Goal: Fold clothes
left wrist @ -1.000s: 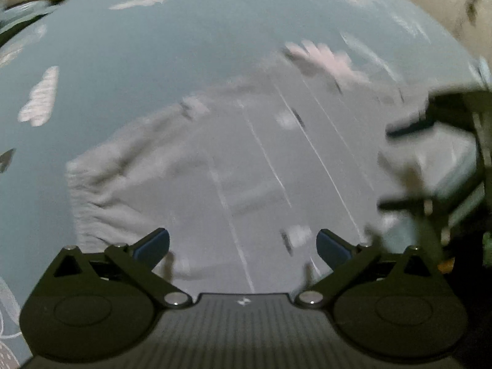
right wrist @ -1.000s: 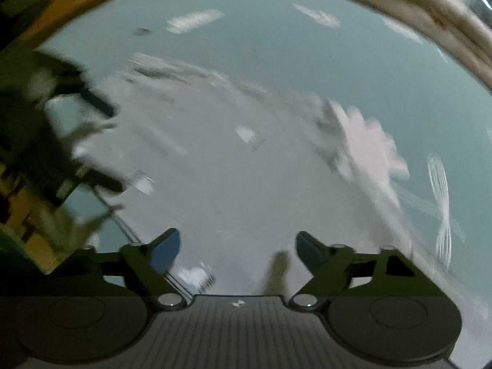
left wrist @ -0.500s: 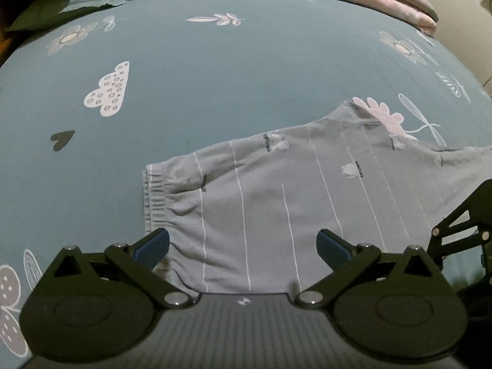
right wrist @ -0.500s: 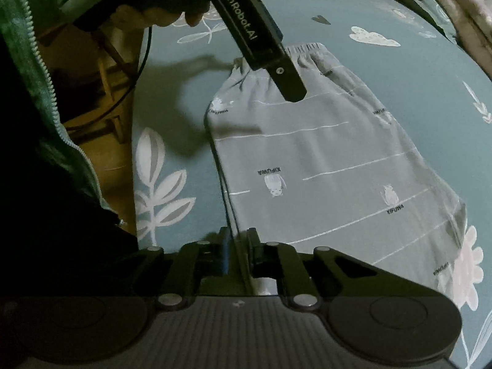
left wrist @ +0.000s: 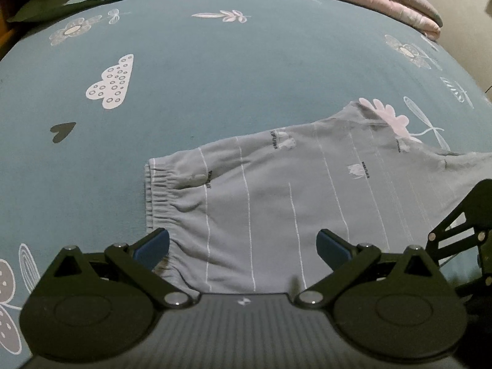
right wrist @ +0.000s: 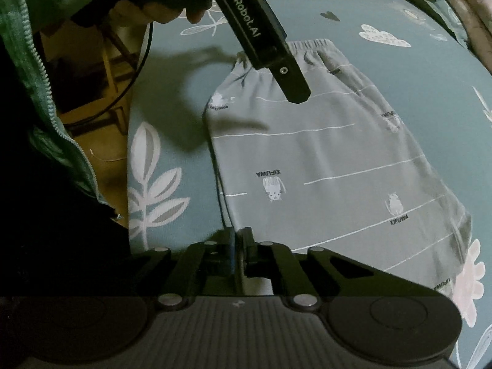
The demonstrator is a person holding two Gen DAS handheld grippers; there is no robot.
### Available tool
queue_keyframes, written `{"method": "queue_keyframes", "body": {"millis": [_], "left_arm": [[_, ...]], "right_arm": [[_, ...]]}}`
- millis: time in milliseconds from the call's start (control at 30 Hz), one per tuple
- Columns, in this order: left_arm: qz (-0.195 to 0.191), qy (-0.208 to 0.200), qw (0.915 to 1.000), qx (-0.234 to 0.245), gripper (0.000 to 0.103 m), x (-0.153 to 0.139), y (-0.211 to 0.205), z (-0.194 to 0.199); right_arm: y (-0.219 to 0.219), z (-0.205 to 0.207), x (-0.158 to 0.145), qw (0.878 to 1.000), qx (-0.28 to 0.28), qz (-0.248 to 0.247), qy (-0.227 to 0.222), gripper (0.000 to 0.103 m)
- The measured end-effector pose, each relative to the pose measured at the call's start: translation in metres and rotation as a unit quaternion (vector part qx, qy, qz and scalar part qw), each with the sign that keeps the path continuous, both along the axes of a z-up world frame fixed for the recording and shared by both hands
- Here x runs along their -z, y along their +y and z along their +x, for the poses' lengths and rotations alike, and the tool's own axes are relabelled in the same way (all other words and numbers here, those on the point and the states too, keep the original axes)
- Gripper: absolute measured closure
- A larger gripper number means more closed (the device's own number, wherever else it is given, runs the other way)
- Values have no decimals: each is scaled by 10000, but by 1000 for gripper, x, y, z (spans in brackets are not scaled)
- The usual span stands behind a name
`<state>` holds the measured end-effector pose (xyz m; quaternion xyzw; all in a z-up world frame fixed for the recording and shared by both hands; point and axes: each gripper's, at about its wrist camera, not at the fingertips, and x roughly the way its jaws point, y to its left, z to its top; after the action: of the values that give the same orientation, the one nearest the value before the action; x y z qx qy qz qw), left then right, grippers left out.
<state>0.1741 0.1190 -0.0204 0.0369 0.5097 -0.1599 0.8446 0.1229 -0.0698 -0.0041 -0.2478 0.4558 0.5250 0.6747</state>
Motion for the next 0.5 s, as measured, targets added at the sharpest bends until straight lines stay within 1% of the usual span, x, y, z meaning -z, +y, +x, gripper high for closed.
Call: {"method": "queue_keyframes", "body": {"millis": [100, 333, 433, 500], "left_arm": [[-79, 32, 10000, 28, 2, 0, 0, 1], [-131, 64, 9998, 123, 2, 1, 0, 2], [-168, 66, 9997, 153, 2, 0, -1, 3], [-208, 37, 9996, 181, 2, -2, -2, 3]], "right_arm": [[-6, 3, -2, 10000, 3, -14, 52, 100], [-9, 6, -3, 9992, 25, 35, 387, 99], [-10, 13, -8, 9987, 156, 71, 483, 99], [-14, 18, -13, 9983, 301, 154, 467, 98]]}}
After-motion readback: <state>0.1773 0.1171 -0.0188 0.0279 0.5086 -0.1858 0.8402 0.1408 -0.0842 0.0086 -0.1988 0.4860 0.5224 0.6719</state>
